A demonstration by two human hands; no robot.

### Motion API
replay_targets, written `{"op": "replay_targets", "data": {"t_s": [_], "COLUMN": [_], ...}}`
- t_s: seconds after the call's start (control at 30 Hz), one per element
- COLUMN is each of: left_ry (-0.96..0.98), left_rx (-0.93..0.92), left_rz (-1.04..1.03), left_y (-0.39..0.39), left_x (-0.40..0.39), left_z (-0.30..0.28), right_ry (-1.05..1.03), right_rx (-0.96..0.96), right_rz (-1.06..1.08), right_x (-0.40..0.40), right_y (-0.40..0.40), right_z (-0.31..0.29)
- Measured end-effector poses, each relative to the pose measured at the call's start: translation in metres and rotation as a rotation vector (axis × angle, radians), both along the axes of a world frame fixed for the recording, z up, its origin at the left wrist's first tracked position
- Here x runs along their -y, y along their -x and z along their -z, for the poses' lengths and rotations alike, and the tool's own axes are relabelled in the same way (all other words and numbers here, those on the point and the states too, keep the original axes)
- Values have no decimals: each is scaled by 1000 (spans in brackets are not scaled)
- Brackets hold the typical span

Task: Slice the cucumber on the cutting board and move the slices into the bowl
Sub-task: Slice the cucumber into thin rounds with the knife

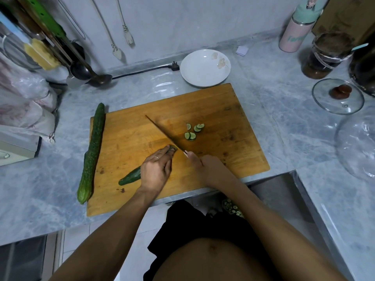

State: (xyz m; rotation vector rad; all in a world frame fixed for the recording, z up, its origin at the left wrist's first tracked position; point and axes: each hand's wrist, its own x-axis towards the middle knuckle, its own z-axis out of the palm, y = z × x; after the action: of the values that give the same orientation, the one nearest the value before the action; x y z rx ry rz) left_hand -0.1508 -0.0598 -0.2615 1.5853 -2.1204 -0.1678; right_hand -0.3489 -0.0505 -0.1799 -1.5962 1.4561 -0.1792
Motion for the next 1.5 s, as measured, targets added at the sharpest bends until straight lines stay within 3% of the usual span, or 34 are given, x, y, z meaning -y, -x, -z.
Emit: {"op": "replay_targets", "data": {"t_s": [0.2, 0.47, 1.1, 1.5], "left_ry": [-4, -7, -52, -8], "left_rx": [-59, -63, -30, -20], "left_rz": [-11, 3, 18, 35], "left_y": [-1, -2, -3, -3], "left_x": [-1, -3, -1, 0], "left_z": [1, 1, -2, 1], "right_ry": [10, 58, 88, -15], "right_rx": [51, 76, 36, 62], "right_rz": [84, -66, -44, -21], "right_x": [-3, -31, -38, -16], "right_y": [24, 25, 11, 4], "right_z": [-6, -18, -19, -11]}}
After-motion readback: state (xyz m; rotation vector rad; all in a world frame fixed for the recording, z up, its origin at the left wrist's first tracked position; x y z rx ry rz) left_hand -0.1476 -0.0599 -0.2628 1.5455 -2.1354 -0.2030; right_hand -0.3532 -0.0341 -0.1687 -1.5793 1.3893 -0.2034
